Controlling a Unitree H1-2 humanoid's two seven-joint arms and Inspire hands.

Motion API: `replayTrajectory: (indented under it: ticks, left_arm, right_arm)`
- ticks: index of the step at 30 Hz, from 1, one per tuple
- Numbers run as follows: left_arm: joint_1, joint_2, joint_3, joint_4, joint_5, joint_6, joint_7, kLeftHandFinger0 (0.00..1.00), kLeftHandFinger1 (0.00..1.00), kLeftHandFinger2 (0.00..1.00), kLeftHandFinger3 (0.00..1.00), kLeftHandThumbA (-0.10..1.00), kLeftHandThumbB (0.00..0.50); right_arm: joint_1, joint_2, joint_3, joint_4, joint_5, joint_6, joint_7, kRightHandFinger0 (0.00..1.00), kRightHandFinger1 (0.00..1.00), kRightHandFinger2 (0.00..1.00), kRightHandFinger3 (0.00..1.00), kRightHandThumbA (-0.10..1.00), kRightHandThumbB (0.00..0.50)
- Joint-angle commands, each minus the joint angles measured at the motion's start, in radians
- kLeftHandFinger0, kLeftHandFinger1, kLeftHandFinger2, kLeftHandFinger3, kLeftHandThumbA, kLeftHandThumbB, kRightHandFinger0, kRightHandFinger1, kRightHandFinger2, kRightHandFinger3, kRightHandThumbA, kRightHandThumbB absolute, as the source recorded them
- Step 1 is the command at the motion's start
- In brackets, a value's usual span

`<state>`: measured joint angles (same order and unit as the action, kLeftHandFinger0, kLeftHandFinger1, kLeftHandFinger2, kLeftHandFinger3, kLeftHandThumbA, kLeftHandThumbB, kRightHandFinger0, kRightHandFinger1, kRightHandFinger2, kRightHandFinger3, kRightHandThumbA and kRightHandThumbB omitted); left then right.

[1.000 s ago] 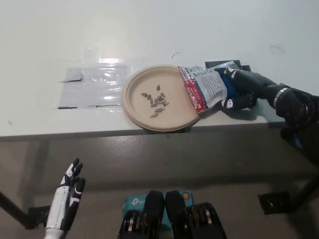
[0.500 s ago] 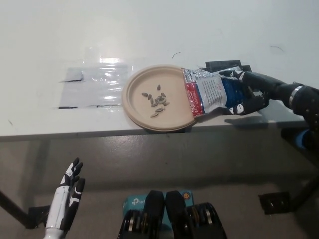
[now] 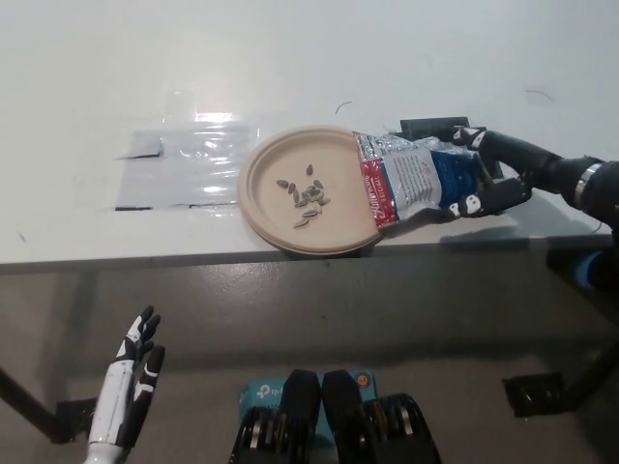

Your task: The robot picks up a small bag of sunflower seeds on the right hand side and take it to the empty plate on the left hand side then pours some sunflower seeds on to the plate.

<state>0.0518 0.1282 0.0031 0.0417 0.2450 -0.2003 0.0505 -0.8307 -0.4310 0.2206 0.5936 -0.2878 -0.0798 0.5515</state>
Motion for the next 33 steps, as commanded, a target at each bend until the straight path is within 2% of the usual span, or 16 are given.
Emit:
replayTrajectory:
  ticks: [1,3,4,6,9,12,15,17,19,24,26,27,31,33]
  left_arm:
    - [-0.015,0.017,0.008,-0.018,0.001,-0.025,0.01,1.0,1.0,1.0,1.0,1.0,0.008]
    - [-0.025,0.017,0.01,-0.017,-0.004,-0.022,0.009,1.0,1.0,1.0,1.0,1.0,0.015]
    - [-0.038,0.018,0.011,-0.015,-0.004,-0.019,0.009,1.0,1.0,1.0,1.0,1.0,0.016]
    - [-0.056,0.021,0.009,-0.009,0.004,-0.017,0.009,1.0,1.0,1.0,1.0,1.0,0.023]
    - [-0.071,0.023,0.006,-0.008,0.004,-0.016,0.004,1.0,1.0,1.0,1.0,1.0,0.038]
    - [-0.079,0.027,0.002,-0.009,0.004,-0.025,0.0,1.0,1.0,1.0,1.0,1.0,0.037]
    - [-0.089,0.03,0.001,-0.003,0.004,-0.028,-0.002,1.0,1.0,1.0,1.0,1.0,0.047]
    - [-0.099,0.028,0.005,-0.007,-0.009,-0.017,-0.005,1.0,1.0,1.0,1.0,1.0,0.075]
    - [-0.111,0.025,0.007,-0.011,-0.013,-0.007,-0.006,1.0,1.0,1.0,1.0,1.0,0.082]
    - [-0.153,0.012,0.003,0.014,-0.018,-0.027,0.002,1.0,1.0,1.0,1.0,1.0,0.118]
    - [-0.165,0.006,0.002,0.02,-0.039,-0.037,-0.006,1.0,1.0,1.0,1.0,1.0,0.131]
    - [-0.166,0.003,0.003,0.022,-0.052,-0.039,-0.009,1.0,1.0,1.0,1.0,1.0,0.139]
    - [-0.165,0.001,-0.006,0.017,-0.06,-0.048,-0.017,1.0,1.0,1.0,1.0,1.0,0.158]
    - [-0.165,0.004,-0.007,0.01,-0.058,-0.043,-0.019,1.0,1.0,1.0,1.0,1.0,0.156]
  right_arm:
    - [0.059,-0.007,-0.128,-0.228,0.089,-0.016,-0.118,1.0,1.0,1.0,1.0,1.0,0.449]
    - [0.113,0.006,-0.201,-0.416,0.109,0.025,-0.158,1.0,1.0,1.0,1.0,1.0,0.494]
    - [0.117,0.013,-0.221,-0.448,0.117,0.032,-0.166,1.0,1.0,1.0,1.0,1.0,0.499]
    - [0.168,0.036,-0.291,-0.599,0.193,0.024,-0.182,1.0,1.0,1.0,1.0,1.0,0.493]
    - [0.275,0.083,-0.345,-0.855,0.205,0.09,-0.212,1.0,1.0,1.0,1.0,1.0,0.498]
    - [0.394,0.136,-0.336,-1.081,0.186,0.137,-0.215,1.0,1.0,1.0,1.0,1.0,0.5]
    - [0.5,0.188,-0.31,-1.182,0.172,0.096,-0.222,1.0,1.0,1.0,1.0,1.0,0.482]
    - [0.579,0.238,-0.275,-1.193,0.141,0.026,-0.236,1.0,1.0,1.0,1.0,1.0,0.454]
    - [0.611,0.272,-0.264,-1.169,0.133,-0.017,-0.25,1.0,1.0,1.0,1.0,1.0,0.439]
    - [0.663,0.376,-0.248,-1.012,0.078,-0.122,-0.309,1.0,1.0,1.0,1.0,1.0,0.477]
    - [0.669,0.406,-0.249,-0.894,0.045,-0.185,-0.343,1.0,1.0,1.0,1.0,1.0,0.44]
    - [0.667,0.407,-0.247,-0.821,0.035,-0.224,-0.353,1.0,1.0,1.0,1.0,1.0,0.378]
    - [0.641,0.421,-0.242,-0.589,0.003,-0.288,-0.405,1.0,1.0,1.0,1.0,1.0,0.275]
    - [0.633,0.419,-0.236,-0.554,-0.016,-0.265,-0.417,1.0,1.0,1.0,1.0,1.0,0.298]
